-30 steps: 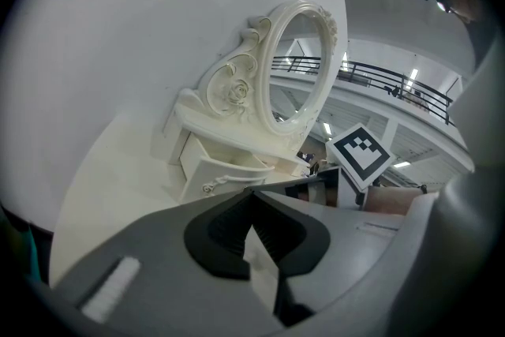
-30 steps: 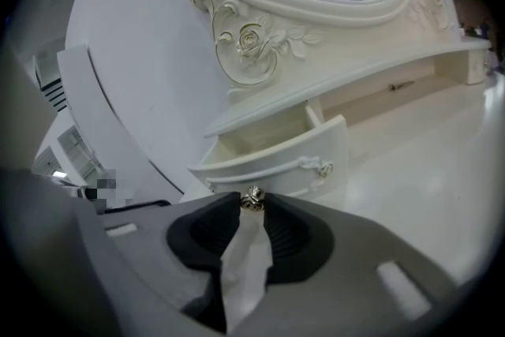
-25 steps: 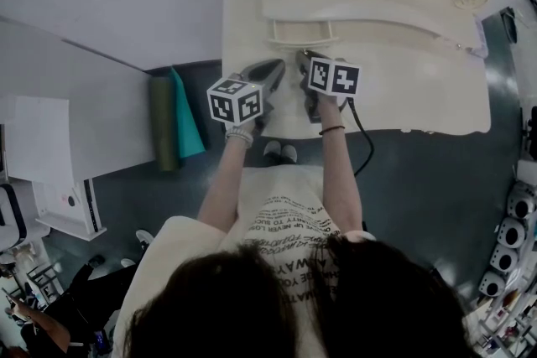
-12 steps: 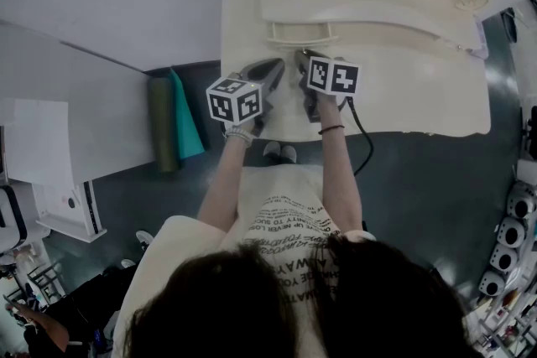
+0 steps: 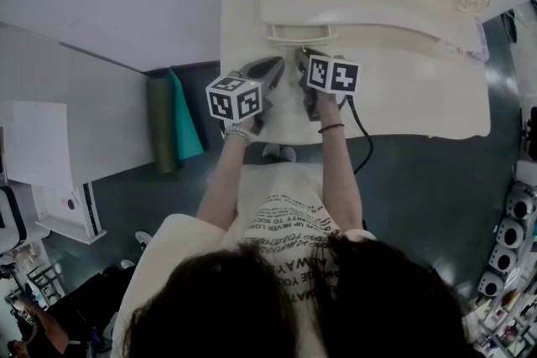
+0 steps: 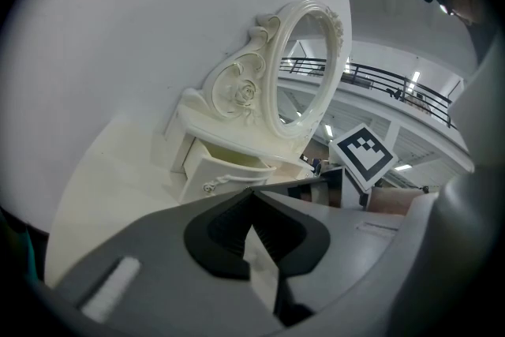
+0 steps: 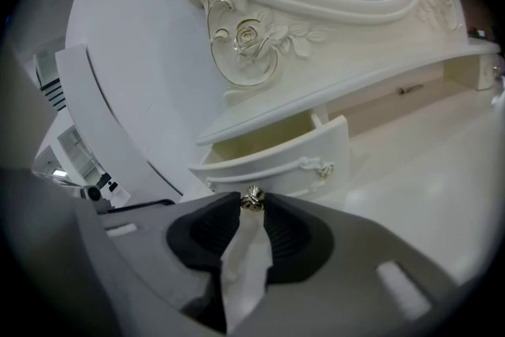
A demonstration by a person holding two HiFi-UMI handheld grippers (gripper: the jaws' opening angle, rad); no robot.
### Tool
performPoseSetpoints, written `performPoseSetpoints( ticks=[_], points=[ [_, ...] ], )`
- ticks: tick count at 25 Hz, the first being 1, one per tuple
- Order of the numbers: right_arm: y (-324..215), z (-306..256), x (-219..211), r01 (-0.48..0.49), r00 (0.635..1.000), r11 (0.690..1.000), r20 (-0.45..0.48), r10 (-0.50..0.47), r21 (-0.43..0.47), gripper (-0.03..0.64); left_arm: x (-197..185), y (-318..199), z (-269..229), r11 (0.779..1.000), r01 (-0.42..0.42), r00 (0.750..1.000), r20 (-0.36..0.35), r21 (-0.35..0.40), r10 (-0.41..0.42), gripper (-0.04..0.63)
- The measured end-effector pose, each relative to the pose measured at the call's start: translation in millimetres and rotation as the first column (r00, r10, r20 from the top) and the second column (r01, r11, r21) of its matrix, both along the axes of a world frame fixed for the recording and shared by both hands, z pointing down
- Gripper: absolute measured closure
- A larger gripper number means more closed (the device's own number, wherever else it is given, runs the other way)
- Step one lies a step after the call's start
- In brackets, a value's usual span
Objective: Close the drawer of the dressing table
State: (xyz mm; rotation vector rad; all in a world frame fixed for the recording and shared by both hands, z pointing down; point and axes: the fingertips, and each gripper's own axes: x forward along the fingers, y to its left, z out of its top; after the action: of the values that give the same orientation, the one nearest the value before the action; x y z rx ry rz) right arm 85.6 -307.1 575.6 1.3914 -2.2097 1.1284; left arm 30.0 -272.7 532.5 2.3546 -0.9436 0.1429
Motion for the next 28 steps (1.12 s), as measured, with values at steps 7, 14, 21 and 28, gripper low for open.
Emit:
performPoseSetpoints(
  ticks=[7, 14, 21, 28],
  points=[
    [-9.5, 0.9, 1.0, 0.003, 1.0, 1.0, 0.001, -0.003, -0.001, 0.515, 0.7, -10.1, -0.6, 1.0, 0.004, 1.0, -0.005, -0.001, -0.004, 0.603],
    [-15.5, 1.1, -0.6, 0.011, 1.0, 1.0, 0.003, -0.011, 0.002, 0.515, -1.1, -16.1, 0.6, 1.0, 0.014, 1.0, -0.007, -0.002, -0.014, 0.603],
    [-21.6, 0.3, -0.9, 0.012, 1.0, 1.0, 0.006, -0.012, 0.008, 0.515, -1.5, -21.1, 1.9, 1.0, 0.021, 1.0, -0.009, -0.002, -0.021, 0.603],
    [-27.1, -2.0, -1.2, 0.015, 1.0, 1.0, 0.006, -0.015, 0.014, 0.515, -3.1, -26.2, 0.9, 1.0, 0.03, 1.0, -0.01, -0.002, -0.03, 0.604]
  ],
)
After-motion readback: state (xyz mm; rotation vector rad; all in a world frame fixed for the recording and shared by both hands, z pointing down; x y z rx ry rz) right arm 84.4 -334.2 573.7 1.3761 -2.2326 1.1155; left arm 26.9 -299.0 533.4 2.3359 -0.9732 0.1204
